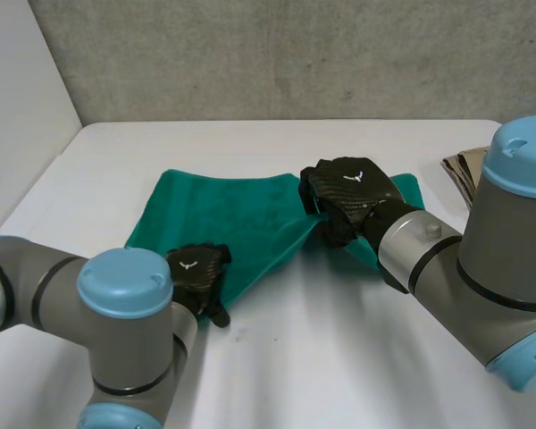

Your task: Fold the laundry.

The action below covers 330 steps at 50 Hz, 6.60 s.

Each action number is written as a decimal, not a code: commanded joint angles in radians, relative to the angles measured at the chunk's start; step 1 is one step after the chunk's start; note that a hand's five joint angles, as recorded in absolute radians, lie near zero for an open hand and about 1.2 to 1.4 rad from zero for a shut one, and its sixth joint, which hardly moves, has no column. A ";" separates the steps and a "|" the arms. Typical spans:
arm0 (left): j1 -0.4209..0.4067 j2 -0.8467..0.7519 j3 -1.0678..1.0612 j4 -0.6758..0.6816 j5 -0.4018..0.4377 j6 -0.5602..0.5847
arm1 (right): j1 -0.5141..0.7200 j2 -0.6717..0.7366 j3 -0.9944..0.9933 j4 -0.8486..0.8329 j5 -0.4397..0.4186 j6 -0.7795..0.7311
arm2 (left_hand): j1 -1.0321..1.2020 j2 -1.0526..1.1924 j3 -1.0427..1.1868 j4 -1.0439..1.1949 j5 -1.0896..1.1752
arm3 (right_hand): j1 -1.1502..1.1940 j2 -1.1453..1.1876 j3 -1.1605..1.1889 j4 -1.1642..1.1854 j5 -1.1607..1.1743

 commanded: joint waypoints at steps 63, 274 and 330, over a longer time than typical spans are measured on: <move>0.340 0.237 -0.268 0.185 0.035 0.304 | 0.011 0.037 0.063 0.377 -0.132 -0.486 | 0.983 0.997 0.997 1.006 1.009 | -0.252 -0.438 -0.444 -0.450 -0.429; 0.447 0.729 0.080 -0.413 0.219 0.537 | -0.421 -0.368 -0.225 0.419 -0.235 -0.433 | 0.983 0.997 0.997 1.006 1.009 | 0.406 0.220 0.214 0.208 0.229; 0.432 0.072 0.516 0.535 0.236 0.698 | -0.277 0.447 -1.026 -0.220 0.163 -0.514 | 0.983 0.997 0.997 1.006 1.009 | 0.406 0.220 0.214 0.208 0.229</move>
